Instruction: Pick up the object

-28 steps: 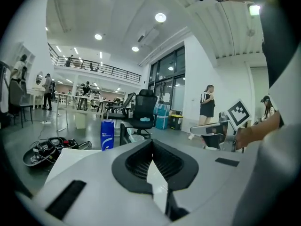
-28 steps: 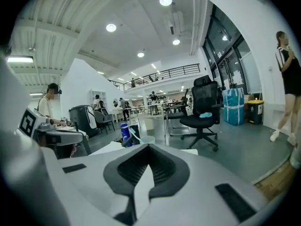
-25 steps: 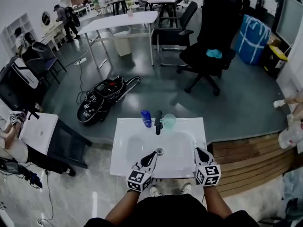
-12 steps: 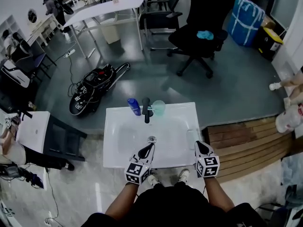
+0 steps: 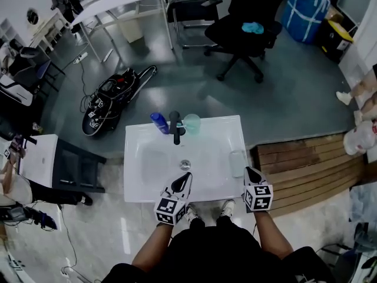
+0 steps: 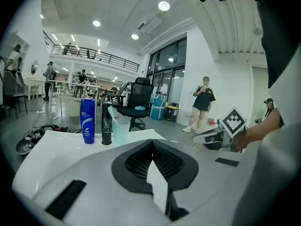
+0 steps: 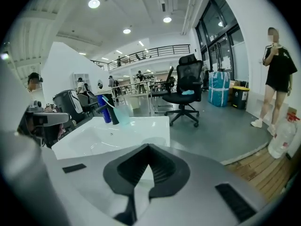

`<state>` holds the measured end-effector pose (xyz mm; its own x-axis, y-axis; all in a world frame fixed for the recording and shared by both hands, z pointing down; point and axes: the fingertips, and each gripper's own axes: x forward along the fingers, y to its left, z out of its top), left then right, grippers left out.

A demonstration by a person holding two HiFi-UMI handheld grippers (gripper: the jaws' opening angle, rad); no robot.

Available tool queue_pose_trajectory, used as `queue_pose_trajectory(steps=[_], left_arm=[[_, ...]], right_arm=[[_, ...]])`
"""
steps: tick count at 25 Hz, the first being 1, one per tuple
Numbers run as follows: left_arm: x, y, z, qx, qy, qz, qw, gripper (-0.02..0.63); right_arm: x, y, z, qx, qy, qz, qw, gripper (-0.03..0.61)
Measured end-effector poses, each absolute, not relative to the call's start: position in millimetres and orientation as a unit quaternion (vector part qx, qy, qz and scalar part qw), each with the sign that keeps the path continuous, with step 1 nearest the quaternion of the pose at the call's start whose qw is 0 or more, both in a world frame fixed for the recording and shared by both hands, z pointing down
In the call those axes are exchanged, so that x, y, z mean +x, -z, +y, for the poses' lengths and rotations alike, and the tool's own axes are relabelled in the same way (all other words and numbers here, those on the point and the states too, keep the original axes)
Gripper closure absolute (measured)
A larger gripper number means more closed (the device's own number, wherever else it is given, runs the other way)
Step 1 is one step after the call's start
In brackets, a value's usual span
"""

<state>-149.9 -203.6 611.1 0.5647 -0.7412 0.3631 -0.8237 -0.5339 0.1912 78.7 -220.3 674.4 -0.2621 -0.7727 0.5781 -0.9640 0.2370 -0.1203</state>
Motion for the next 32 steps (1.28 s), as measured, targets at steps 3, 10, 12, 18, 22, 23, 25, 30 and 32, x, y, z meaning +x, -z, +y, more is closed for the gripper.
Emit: queue_pose_trajectory(steps=[3, 10, 12, 18, 22, 23, 25, 30, 32], left_arm=[[-148, -612, -205, 0.867, -0.121, -0.451, 0.173, 0.600], [-143, -612, -206, 0.866, -0.118, -0.453, 0.177, 0.600], [-141, -611, -208, 0.866, -0.117, -0.454, 0.176, 0.600], [-138, -615, -205, 0.864, -0.122, -0.454, 0.180, 0.600], [-139, -617, -204, 0.861, -0.124, -0.458, 0.182, 0.600], [-139, -617, -204, 0.860, -0.124, -0.460, 0.183, 0.600], [-141, -618, -205, 0.859, -0.123, -0.462, 0.184, 0.600], [-142, -620, -205, 0.856, -0.122, -0.466, 0.186, 0.600], [-141, -618, -206, 0.856, -0.121, -0.466, 0.186, 0.600]], right_arm=[[86, -681, -220, 0.577, -0.231, -0.753, 0.218, 0.560], [91, -704, -220, 0.566, -0.240, -0.741, 0.272, 0.504], [93, -709, -224, 0.566, -0.246, -0.736, 0.279, 0.489], [96, -730, -233, 0.558, -0.266, -0.725, 0.303, 0.468], [98, -741, -237, 0.555, -0.278, -0.716, 0.320, 0.468], [99, -744, -238, 0.554, -0.282, -0.713, 0.323, 0.468], [100, -748, -239, 0.554, -0.291, -0.709, 0.325, 0.471], [100, -753, -244, 0.551, -0.301, -0.706, 0.329, 0.505], [100, -755, -246, 0.547, -0.304, -0.705, 0.333, 0.509]])
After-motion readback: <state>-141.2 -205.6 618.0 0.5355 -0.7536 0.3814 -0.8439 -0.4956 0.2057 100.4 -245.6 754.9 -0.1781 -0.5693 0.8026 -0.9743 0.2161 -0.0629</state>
